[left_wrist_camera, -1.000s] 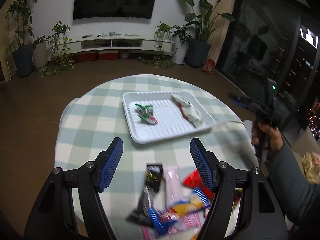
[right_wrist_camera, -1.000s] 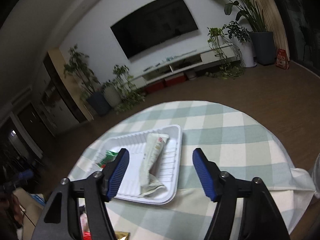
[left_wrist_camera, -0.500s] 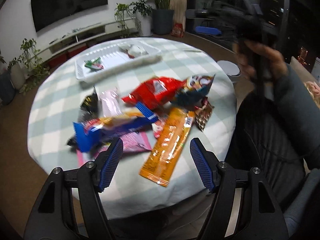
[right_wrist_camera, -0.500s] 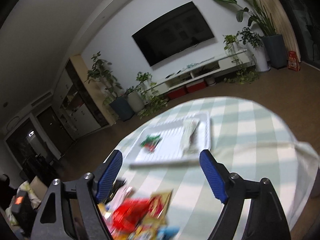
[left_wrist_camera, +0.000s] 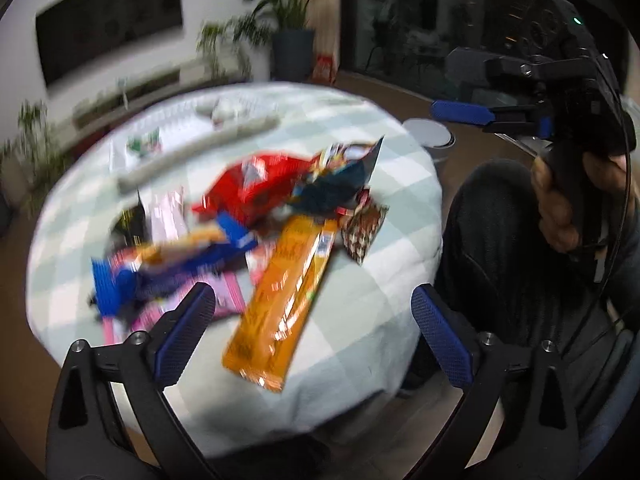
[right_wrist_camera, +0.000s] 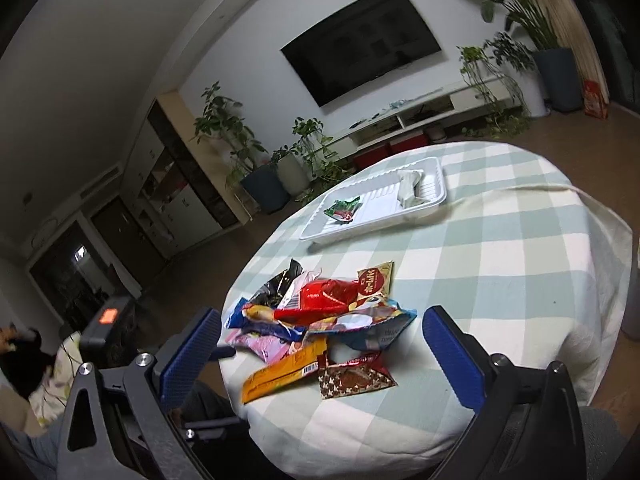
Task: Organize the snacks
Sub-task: 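Grasp the orange wafer bar with the left tool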
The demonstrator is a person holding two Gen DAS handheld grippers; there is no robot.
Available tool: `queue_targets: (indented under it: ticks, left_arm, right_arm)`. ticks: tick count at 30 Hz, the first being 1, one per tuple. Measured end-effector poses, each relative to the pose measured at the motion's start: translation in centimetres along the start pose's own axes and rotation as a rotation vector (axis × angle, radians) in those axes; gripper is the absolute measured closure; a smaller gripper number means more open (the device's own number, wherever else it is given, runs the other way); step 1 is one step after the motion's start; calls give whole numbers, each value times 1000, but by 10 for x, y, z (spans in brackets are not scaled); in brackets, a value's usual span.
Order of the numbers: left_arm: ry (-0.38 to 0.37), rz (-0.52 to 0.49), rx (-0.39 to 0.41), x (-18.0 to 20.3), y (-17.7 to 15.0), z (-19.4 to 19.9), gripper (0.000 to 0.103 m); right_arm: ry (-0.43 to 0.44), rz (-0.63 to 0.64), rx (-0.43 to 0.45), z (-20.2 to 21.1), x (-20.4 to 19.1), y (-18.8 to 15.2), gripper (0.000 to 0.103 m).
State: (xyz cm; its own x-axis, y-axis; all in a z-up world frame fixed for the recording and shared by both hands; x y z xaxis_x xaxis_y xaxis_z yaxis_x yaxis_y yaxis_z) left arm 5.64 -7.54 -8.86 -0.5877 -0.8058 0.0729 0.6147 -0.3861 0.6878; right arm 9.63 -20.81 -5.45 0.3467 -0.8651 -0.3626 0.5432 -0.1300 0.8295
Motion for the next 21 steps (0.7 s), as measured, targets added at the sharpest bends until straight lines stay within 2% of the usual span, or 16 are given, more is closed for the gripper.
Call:
queue_targets:
  ticks: [2,3,5,7,11,12,13,14,15,16,21]
  left_arm:
    - [-10,23,-103,-2,-4,-11,3]
    - [-20,36,-119,-4,-4,-13,3]
    - [-73,40,-93,-5,1,-13,3]
    - [-113,44,-103,-6,5,-16,4]
    - [-126,9,-152,-8,10,-30,5]
    - [-133,1,-163,-7,11,-33,10]
    - [-143,-14,-177,-5,11,-36,25]
    - [-141,-23,-189,-5,12,-39,35]
    - [-132,-33,-202,-4,11,-43,54]
    - [-123,-44,-213,-4,10,-45,67]
    - [-80,-46,-220,-6,10,-52,68]
  right_arm:
    - [1,13,-2,0,-2,-1,0]
    - [0,20,-6,-1,-4,-2,0]
    - [-5,33,-15,-3,-5,-4,0]
    - [-11,45,-23,-6,-5,-7,2]
    - [-17,57,-33,-7,-5,-9,10]
    - [-17,60,-38,-8,-4,-9,13]
    - [-14,63,-47,-9,-5,-11,15]
    - [-12,64,-55,-11,-4,-12,16]
    - [-13,64,-57,-12,-4,-12,16]
    - [-13,64,-55,-12,-3,-12,16]
    - [-1,48,-42,-10,0,-10,16]
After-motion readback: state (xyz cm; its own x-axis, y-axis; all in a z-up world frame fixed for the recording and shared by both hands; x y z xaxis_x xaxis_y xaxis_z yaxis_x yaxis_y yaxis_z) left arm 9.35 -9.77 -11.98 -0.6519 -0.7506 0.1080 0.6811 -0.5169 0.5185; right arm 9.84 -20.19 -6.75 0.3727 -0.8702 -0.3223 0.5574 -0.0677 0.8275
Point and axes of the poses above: each gripper's, at about its wrist camera, not at the fingertips, and z roughly against the way its jaws point, x to its right, y to its top, the point moved 8 cm from there along -z, roughly the way its jaws point, and after that the axes turned 8 degrees about z, right-handed, at the moved point
